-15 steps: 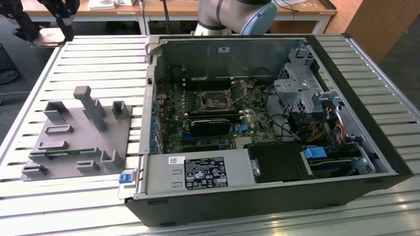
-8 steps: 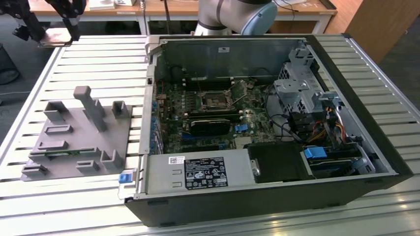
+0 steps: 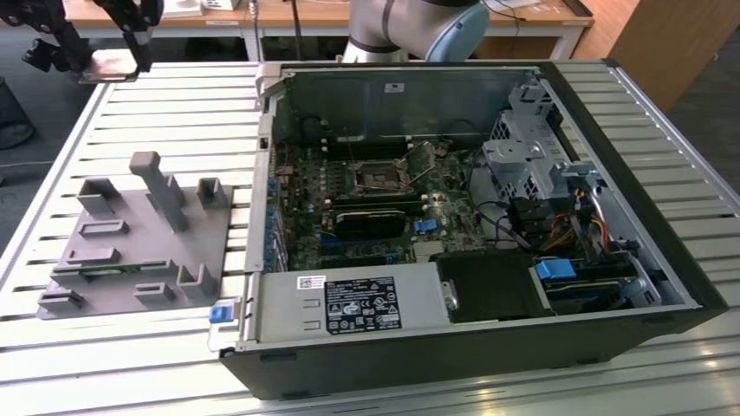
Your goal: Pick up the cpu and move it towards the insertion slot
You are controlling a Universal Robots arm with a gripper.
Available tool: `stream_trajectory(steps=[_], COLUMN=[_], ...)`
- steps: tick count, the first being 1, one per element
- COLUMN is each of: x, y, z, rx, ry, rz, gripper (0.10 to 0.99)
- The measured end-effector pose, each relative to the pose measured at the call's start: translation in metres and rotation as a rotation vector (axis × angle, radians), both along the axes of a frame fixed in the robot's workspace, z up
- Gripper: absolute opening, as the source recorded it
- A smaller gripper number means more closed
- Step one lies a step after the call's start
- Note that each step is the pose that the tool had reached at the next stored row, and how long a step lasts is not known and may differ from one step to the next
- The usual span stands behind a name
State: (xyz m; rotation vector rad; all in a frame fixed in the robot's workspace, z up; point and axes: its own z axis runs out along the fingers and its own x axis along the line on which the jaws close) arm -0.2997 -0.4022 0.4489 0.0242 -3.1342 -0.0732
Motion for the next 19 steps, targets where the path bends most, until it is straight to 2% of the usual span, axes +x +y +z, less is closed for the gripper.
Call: stream_trajectory(steps=[19], x=[0.0185], y=[0.0], z=[0.0], rx=[0.0], ry=[-0.0001], rz=[0.0], gripper=[0.545])
